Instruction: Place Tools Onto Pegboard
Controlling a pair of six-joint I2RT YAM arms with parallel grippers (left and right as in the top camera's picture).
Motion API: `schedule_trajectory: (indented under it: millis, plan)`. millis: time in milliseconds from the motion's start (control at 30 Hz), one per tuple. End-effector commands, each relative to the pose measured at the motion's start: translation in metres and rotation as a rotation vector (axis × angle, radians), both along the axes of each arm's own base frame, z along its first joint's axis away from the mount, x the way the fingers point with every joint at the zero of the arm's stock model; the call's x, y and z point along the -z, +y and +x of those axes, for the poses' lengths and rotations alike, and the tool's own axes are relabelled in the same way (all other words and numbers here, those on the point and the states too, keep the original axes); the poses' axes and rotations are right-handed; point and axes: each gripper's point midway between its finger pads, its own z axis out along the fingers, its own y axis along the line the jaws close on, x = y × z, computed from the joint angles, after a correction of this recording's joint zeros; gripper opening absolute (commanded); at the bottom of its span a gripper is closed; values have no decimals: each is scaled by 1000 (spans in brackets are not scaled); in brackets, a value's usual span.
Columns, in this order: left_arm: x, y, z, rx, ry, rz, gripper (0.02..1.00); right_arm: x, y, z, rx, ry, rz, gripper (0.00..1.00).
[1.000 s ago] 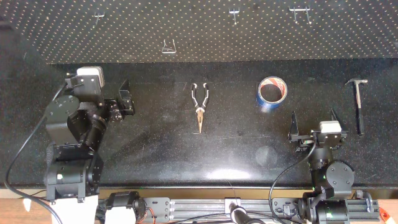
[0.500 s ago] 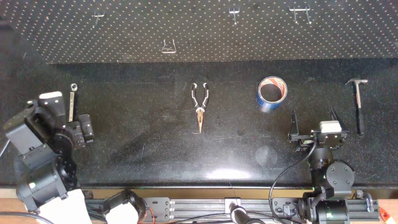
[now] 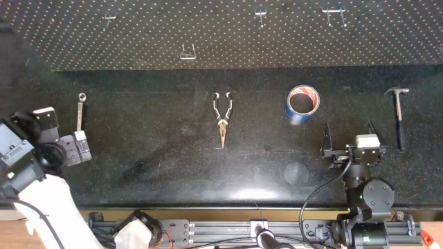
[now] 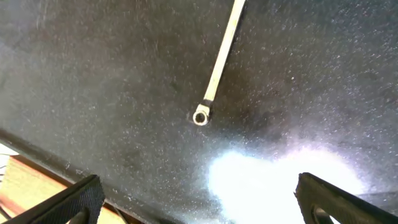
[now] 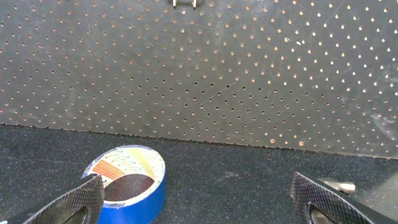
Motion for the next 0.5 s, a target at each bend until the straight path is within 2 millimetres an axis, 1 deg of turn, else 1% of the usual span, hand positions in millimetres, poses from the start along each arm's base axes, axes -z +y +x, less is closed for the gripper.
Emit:
schedule_trajectory:
  millis: [33, 67, 133, 233, 267, 300, 333, 400, 500]
  plan:
    - [15, 26, 2, 51, -24, -54, 993, 1, 0, 0, -4, 0, -9, 969]
    - [22, 26, 11, 142, -30, -71, 993, 1, 0, 0, -4, 0, -9, 969]
    - [28, 31, 19, 150, -43, -79, 993, 1, 0, 0, -4, 0, -9, 969]
    - [43, 41, 28, 153, -33, -94, 993, 1, 0, 0, -4, 0, -9, 969]
    - [50, 41, 32, 161, -36, -119, 993, 1, 0, 0, -4, 0, -9, 974]
    - [62, 39, 37, 179, -34, -159, 993, 1, 0, 0, -4, 0, -9, 969]
    - [66, 40, 39, 184, -34, -168, 993, 1, 0, 0, -4, 0, -9, 969]
    - [86, 45, 47, 189, -32, -202, 993, 1, 0, 0, -4, 0, -9, 969]
    - [110, 49, 51, 189, -11, -245, 993, 1, 0, 0, -4, 0, -9, 969]
